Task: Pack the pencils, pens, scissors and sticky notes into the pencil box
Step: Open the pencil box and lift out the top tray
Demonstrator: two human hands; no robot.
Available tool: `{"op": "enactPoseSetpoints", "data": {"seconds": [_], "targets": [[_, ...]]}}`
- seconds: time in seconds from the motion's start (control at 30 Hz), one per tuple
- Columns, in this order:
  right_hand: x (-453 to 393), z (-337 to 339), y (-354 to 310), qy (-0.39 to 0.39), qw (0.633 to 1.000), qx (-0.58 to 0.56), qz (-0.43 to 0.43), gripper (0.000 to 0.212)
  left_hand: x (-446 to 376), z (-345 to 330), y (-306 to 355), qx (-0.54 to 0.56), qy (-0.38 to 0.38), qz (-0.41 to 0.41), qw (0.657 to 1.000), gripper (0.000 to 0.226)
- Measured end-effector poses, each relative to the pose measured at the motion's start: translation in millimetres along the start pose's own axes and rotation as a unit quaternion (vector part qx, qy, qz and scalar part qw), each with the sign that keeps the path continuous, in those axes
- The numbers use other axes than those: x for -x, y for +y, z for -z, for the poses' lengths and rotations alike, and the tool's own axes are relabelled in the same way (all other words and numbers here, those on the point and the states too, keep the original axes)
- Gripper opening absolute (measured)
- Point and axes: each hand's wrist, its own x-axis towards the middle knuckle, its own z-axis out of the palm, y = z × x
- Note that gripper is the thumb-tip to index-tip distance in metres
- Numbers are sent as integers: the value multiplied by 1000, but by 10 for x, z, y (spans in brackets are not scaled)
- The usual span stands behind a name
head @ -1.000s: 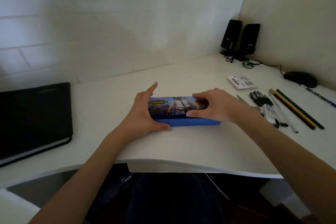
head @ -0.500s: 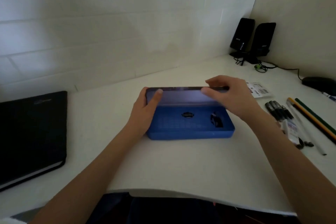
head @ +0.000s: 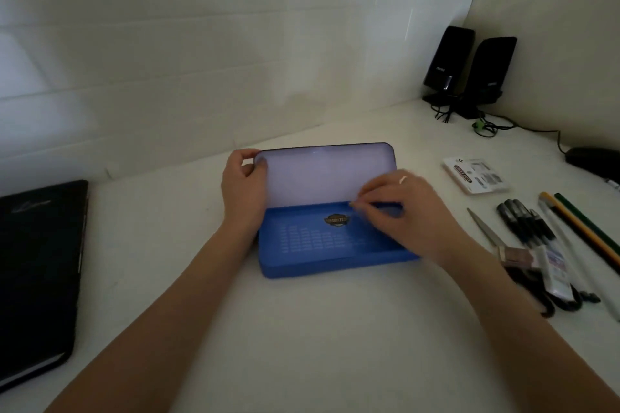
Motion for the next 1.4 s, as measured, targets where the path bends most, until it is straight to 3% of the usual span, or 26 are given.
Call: {"op": "enactPoseSetpoints", "data": {"seconds": [0.1, 0.47, 0.67, 0.87, 0.97, 1.07, 1.13, 1.23, 1.4], "targets": [[67, -122, -130, -101, 994, -31, 14, 17, -102, 119, -13, -16, 65, -36, 997, 1], [103, -224, -243, -72, 995, -67, -22, 7, -141, 245, -50, 10, 70, 3, 997, 6], [64, -221, -181, -25, 999, -13, -23, 5, -79, 124, -3, -12, -34, 3, 999, 66], [36, -217, -58, 33, 995, -63, -64, 12, 23, 48, -4, -128, -188, -110, 968, 103], [28, -178, -69, 69, 989, -98, -83, 10, 8, 132, 4, -96, -223, -133, 961, 117], [17, -133, -90, 123, 980, -129, -92, 13, -71, 254, -9, -38, -322, -83, 942, 131], [15, -88, -81, 156, 970, -156, -99, 13, -86, 274, -68, -81, -369, -112, 919, 134], [20, -5, -43, 173, 963, -173, -108, 13, -90, 212, -220, -208, -355, -186, 892, 128], [47, 92, -47, 131, 982, -125, -55, 9, -104, 119, -250, -176, -298, -202, 916, 65]]}}
